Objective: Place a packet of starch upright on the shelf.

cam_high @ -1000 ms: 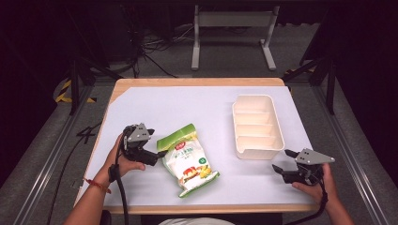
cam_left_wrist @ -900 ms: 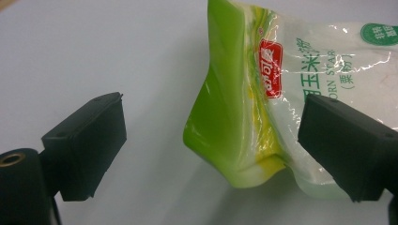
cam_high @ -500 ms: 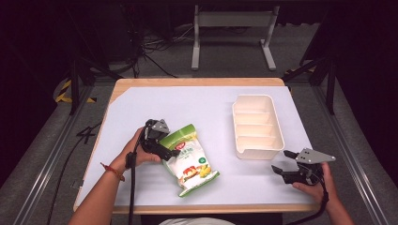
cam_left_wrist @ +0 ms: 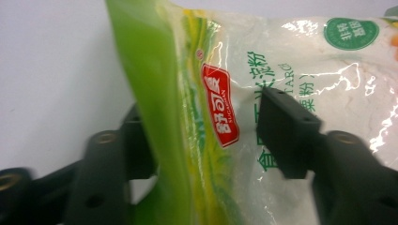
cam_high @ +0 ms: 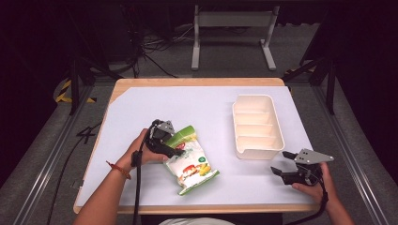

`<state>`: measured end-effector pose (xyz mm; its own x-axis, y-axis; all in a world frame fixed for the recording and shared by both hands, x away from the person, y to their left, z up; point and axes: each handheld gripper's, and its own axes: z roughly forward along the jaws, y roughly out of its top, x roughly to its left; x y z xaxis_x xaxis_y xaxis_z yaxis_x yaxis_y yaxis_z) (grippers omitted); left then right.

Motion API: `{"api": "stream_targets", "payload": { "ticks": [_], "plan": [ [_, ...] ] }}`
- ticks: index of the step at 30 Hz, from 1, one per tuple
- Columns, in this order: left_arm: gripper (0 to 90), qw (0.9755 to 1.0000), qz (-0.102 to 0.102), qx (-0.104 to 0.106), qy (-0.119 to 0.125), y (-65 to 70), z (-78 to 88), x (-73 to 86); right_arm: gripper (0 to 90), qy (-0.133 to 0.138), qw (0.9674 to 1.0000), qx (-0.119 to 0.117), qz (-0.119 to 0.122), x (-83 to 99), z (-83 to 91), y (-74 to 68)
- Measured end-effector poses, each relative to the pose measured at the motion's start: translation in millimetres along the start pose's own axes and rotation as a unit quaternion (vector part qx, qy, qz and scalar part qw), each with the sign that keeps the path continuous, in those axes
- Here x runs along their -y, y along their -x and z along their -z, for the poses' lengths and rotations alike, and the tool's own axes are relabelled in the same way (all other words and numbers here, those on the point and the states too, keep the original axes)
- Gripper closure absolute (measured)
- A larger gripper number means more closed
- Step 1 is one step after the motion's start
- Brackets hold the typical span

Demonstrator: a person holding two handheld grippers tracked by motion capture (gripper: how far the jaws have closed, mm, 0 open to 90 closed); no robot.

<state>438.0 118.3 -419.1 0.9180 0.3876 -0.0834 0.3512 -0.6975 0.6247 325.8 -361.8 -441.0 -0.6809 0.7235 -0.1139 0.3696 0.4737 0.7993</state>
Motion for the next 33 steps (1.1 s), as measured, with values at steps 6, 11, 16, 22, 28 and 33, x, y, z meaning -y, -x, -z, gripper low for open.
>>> {"api": "stream_targets", "payload": {
  "ticks": [6,11,16,22,28,33],
  "plan": [
    [78.5,0.9994,-0.025,-0.024,-0.001,9.6,2.9,0.1,23.3,-0.001,1.0,0.0,0.002,0.1,-0.3,0.1],
    [87.6,0.9987,-0.038,-0.034,-0.001,14.7,2.5,0.4,23.3,-0.003,1.0,0.0,0.004,0.4,-0.7,0.0],
    [88.0,0.9983,-0.034,-0.045,0.016,18.2,7.0,1.1,23.2,0.001,1.0,0.004,0.003,0.3,0.6,1.0],
    [88.6,0.9942,-0.051,-0.074,0.058,32.1,17.5,-3.2,23.2,0.003,1.0,0.007,0.001,0.2,1.5,1.5],
    [89.3,0.9864,-0.072,-0.105,0.104,48.6,30.7,-10.9,23.3,0.012,0.9999,0.007,-0.003,0.5,3.0,2.7],
    [89.4,0.9768,-0.097,-0.143,0.127,68.1,42.4,-19.6,23.2,0.012,0.9999,0.008,-0.007,1.3,2.9,3.9]
  ]
}}
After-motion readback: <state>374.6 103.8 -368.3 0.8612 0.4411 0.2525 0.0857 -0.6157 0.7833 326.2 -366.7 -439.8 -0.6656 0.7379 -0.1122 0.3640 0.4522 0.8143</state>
